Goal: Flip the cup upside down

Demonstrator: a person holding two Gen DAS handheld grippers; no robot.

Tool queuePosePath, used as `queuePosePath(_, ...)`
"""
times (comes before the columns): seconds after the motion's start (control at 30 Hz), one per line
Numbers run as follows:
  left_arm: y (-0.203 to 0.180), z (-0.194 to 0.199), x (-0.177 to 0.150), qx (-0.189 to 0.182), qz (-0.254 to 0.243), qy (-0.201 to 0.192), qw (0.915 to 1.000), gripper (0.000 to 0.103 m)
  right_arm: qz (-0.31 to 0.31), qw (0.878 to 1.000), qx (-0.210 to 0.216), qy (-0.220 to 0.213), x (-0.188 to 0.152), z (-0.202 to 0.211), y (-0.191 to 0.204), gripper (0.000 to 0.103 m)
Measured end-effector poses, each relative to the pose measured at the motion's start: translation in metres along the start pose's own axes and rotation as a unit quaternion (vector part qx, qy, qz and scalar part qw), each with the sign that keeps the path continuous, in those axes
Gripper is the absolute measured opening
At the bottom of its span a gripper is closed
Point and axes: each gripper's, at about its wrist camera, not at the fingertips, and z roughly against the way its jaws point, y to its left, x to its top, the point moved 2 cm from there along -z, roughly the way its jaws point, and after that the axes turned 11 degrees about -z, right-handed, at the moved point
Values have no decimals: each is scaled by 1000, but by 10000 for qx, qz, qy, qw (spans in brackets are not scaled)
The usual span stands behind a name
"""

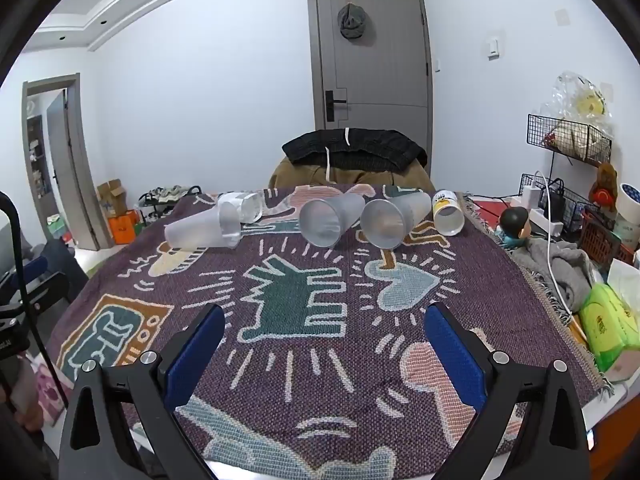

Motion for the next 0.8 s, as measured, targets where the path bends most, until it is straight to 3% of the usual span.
queuePosePath(0.8, -1, 0, -1, 29, -14, -26, 10000, 103, -46, 10000, -9, -29, 4, 2, -3, 100)
